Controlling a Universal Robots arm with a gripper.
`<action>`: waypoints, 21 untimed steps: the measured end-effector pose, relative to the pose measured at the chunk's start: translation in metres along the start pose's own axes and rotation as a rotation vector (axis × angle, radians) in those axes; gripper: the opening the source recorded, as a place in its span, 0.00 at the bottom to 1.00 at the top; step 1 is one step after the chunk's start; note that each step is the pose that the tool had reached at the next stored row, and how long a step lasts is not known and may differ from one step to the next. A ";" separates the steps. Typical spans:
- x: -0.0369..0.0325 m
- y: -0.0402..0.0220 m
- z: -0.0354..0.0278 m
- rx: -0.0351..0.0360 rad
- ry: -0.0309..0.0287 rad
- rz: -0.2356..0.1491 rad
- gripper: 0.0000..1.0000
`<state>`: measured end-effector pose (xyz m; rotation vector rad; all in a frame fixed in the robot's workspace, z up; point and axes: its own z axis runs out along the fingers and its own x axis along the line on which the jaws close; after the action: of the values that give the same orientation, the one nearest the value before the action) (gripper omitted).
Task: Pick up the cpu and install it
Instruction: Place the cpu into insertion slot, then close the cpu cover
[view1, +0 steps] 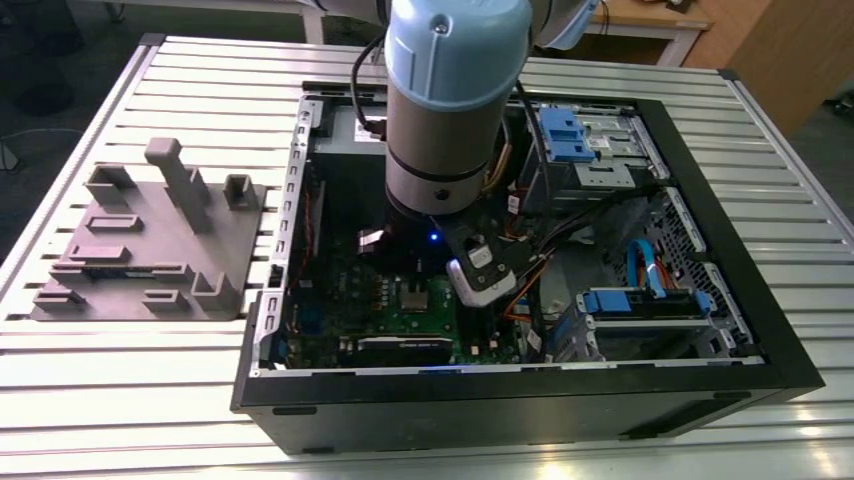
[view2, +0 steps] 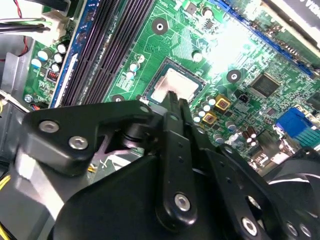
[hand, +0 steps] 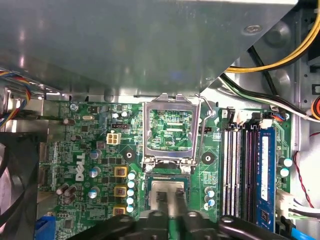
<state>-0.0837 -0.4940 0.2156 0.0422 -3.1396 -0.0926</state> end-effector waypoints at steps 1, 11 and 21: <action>0.0000 0.0000 0.0000 0.0000 0.0000 0.000 0.19; 0.0000 0.0000 -0.0001 0.0003 0.0004 0.000 0.10; 0.0000 0.0000 -0.0021 0.0005 0.0006 0.000 0.10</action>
<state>-0.0838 -0.4941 0.2177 0.0422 -3.1391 -0.0918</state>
